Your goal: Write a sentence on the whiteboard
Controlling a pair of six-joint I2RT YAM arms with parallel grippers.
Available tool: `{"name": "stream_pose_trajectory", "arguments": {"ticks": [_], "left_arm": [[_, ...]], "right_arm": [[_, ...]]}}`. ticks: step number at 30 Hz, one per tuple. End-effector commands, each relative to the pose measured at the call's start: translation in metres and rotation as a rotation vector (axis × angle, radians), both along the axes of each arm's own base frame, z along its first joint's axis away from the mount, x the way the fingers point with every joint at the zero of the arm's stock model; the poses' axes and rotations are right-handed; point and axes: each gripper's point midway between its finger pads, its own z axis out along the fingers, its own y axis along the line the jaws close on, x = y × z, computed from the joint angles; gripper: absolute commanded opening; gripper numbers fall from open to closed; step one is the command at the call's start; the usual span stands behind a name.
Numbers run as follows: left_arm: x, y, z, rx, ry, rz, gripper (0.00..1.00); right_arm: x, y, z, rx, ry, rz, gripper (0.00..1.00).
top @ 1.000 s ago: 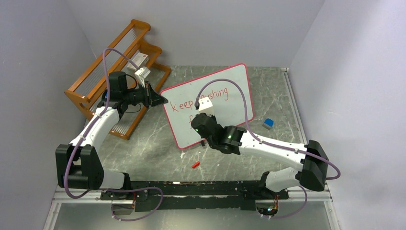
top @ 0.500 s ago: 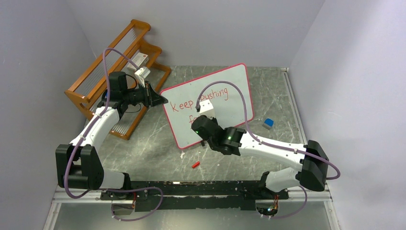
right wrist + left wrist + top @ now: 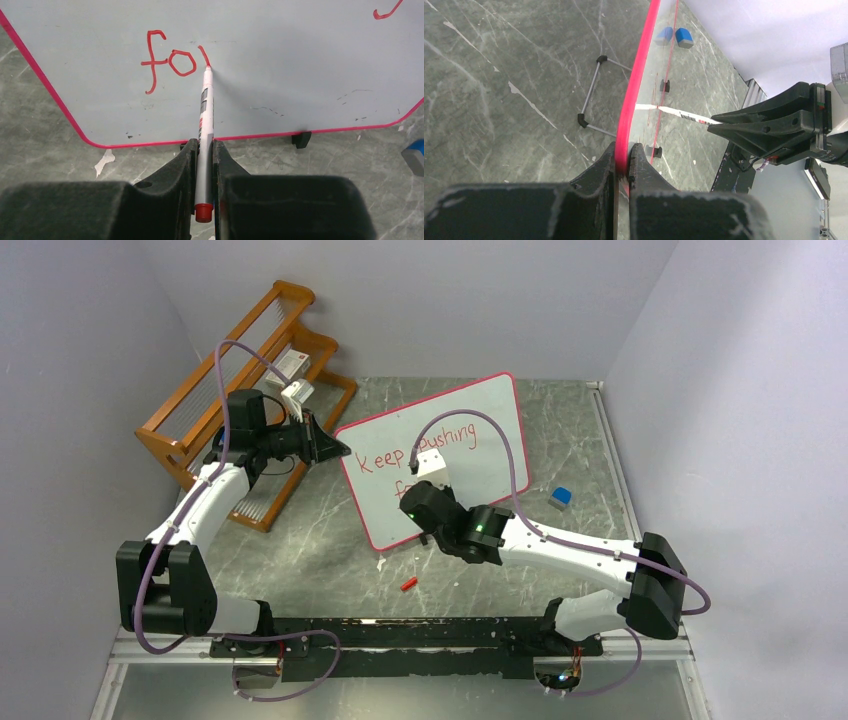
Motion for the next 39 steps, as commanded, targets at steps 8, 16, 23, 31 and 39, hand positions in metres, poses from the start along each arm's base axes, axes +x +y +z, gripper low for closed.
{"name": "stream_pose_trajectory", "arguments": {"ticks": [8, 16, 23, 31, 39], "left_arm": [[0.010, 0.010, -0.037, 0.136, 0.011, 0.056, 0.05], [0.009, 0.010, -0.037, 0.136, 0.010, 0.056, 0.05], [0.009, 0.009, -0.036, 0.135, 0.008, 0.055, 0.05], [0.009, 0.009, -0.036, 0.134, 0.008, 0.054, 0.05], [0.009, 0.009, -0.037, 0.134, 0.010, 0.053, 0.05]], "right_arm": [[-0.005, -0.001, -0.012, -0.005, 0.050, 0.007, 0.00], [0.001, -0.002, -0.001, 0.015, 0.000, -0.016, 0.00], [0.010, 0.000, 0.015, 0.033, -0.061, -0.027, 0.00], [0.014, 0.002, 0.022, 0.044, -0.087, -0.032, 0.00], [0.017, 0.001, 0.029, 0.050, -0.109, -0.039, 0.00]]}}
